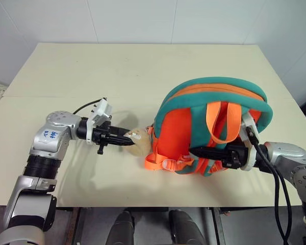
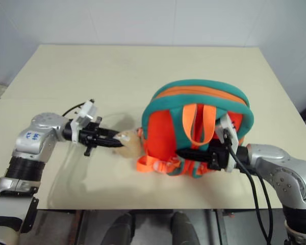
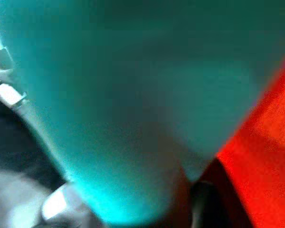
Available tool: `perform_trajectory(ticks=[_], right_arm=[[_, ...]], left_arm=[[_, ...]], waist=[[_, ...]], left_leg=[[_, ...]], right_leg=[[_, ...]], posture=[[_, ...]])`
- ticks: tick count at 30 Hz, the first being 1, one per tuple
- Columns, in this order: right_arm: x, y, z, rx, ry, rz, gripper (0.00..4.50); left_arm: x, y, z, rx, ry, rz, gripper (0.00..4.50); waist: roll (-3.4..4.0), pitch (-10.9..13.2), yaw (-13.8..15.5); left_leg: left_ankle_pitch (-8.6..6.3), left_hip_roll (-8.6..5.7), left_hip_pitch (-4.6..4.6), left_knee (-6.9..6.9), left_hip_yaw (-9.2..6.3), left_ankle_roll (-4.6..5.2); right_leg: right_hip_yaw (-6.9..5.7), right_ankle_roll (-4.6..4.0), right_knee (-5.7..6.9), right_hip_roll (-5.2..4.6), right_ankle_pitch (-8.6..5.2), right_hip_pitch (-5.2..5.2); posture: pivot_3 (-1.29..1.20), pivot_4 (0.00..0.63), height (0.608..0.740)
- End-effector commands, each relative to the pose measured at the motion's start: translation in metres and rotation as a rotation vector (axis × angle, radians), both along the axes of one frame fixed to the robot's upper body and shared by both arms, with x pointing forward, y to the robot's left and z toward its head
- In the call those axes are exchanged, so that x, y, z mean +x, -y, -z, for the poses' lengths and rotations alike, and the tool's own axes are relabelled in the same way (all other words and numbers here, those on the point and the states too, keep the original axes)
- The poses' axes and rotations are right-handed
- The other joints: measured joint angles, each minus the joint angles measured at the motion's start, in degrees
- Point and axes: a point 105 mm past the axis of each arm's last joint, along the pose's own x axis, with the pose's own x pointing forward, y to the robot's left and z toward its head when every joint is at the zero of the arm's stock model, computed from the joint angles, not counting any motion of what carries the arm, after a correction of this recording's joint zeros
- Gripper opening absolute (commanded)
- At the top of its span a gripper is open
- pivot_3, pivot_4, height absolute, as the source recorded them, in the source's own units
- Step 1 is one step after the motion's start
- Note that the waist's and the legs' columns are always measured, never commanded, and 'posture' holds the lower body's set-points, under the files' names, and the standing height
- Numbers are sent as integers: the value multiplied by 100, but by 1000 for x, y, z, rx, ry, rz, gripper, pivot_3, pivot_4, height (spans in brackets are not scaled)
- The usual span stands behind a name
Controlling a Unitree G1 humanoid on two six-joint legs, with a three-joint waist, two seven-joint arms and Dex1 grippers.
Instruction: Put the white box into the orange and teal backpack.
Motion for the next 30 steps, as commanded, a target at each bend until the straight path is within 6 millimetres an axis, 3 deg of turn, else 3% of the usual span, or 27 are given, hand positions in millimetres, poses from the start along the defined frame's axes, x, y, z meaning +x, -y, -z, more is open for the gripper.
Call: perform_trajectory(ticks=[1, 7, 8, 13, 17, 22, 30], right_arm=[[-3, 5, -21, -17, 183, 46, 2284], [-18, 29, -27, -79, 233, 134, 4334], [-22, 35, -24, -98, 217, 146, 4427], [-27, 55, -17, -156, 197, 193, 4427], [-27, 88, 2, -240, 164, 275, 4427], [-11, 115, 5, -309, 236, 345, 4427], [1, 107, 4, -334, 221, 263, 4427]], left_arm=[[-12, -5, -22, -31, 81, -1, 2587], [-26, -13, -24, -47, 86, -35, 4427], [-29, -15, -23, -44, 75, -34, 4471], [-29, -20, -23, -51, 92, -60, 4471], [-29, -29, -14, -31, 111, -82, 4471], [-25, -43, -10, -38, 136, -124, 4471], [-24, -45, -5, -12, 148, -130, 4471]], waist=[[0, 0, 1], [0, 0, 17], [0, 0, 12], [-1, 0, 7], [-2, -1, 4], [-2, -1, -19], [-2, -1, -12]], left_leg=[[0, 0, 0, 0, 0, 0], [0, -1, -1, -2, -1, 0], [0, -1, -1, -3, 0, 0], [3, 0, 3, -5, 1, 5], [9, 0, 12, -5, 9, 11], [14, 1, 16, -5, 25, 18], [23, 3, 15, -6, 30, 22]], right_leg=[[0, 0, 0, 1, 0, 0], [-1, 0, -4, 0, 0, 3], [-1, -1, -4, -2, -1, 4], [-1, -6, -9, 0, -1, 6], [2, -11, -14, 0, 0, 13], [17, -42, -44, -1, 3, 19], [24, -67, -50, -1, 1, 19]], posture=[[0, 150, 740], [0, 150, 740], [0, 150, 740], [0, 150, 740], [0, 150, 740], [0, 150, 740], [0, 150, 740]])
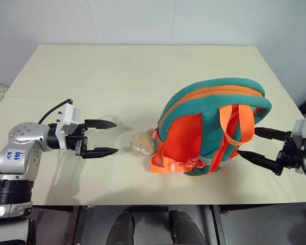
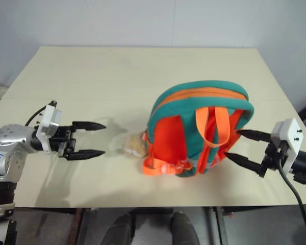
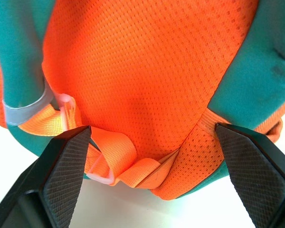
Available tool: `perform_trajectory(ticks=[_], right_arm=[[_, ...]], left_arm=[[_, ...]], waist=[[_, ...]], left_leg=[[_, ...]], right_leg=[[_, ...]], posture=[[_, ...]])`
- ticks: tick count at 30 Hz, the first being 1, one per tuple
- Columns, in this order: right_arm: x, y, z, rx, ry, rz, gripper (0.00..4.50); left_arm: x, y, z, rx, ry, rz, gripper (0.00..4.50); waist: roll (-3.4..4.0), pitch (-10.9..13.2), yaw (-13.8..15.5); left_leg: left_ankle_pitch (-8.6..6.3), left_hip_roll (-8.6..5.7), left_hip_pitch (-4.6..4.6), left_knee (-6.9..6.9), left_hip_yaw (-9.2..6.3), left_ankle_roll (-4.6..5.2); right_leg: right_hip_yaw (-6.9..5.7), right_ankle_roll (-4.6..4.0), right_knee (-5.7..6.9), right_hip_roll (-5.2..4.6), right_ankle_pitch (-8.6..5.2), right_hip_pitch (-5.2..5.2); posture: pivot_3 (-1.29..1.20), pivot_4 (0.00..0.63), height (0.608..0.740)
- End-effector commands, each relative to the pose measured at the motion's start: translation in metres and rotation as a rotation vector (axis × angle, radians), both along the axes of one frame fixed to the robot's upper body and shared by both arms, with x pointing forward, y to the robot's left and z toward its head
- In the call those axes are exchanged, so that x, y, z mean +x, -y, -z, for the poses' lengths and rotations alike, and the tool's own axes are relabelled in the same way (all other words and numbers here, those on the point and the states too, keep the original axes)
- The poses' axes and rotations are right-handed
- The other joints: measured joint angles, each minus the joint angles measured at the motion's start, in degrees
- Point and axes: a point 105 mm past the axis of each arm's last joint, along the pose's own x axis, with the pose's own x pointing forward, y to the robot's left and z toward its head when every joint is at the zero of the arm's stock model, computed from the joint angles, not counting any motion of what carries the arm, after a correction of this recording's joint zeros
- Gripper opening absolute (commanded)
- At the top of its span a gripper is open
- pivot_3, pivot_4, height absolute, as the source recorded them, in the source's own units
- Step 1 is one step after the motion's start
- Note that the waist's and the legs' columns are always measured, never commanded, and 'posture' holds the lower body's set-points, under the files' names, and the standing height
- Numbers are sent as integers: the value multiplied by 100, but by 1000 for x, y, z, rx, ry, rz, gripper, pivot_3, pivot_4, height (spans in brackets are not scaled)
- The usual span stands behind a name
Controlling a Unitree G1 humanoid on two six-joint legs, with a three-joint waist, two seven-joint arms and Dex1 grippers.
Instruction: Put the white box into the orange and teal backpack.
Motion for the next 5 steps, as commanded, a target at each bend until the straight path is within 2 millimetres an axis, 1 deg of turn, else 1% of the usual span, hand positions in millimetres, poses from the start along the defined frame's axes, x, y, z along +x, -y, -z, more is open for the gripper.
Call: perform_trajectory(ticks=[1, 3, 5], right_arm=[[0, -8, -4, -21, 7, -44, 4427], [1, -11, -4, -18, -3, -53, 4427], [7, -14, -3, -12, -7, -64, 4427]], left_arm=[[0, -1, -5, 2, 36, -13, 4471], [-1, 1, -7, -8, 39, -14, 4471], [-4, 4, -7, -13, 35, -11, 4471]], waist=[[0, 0, -6], [0, 0, -7], [0, 0, -5]], left_leg=[[0, 0, 0, -1, 0, 0], [0, 0, 0, -3, 0, 0], [0, 0, -1, -5, 0, 0]], right_leg=[[0, 17, 0, 0, 9, 0], [-1, 46, 0, 0, 24, -1], [-1, 55, 0, 0, 28, -3]], posture=[[0, 150, 740], [0, 150, 740], [0, 150, 740]])
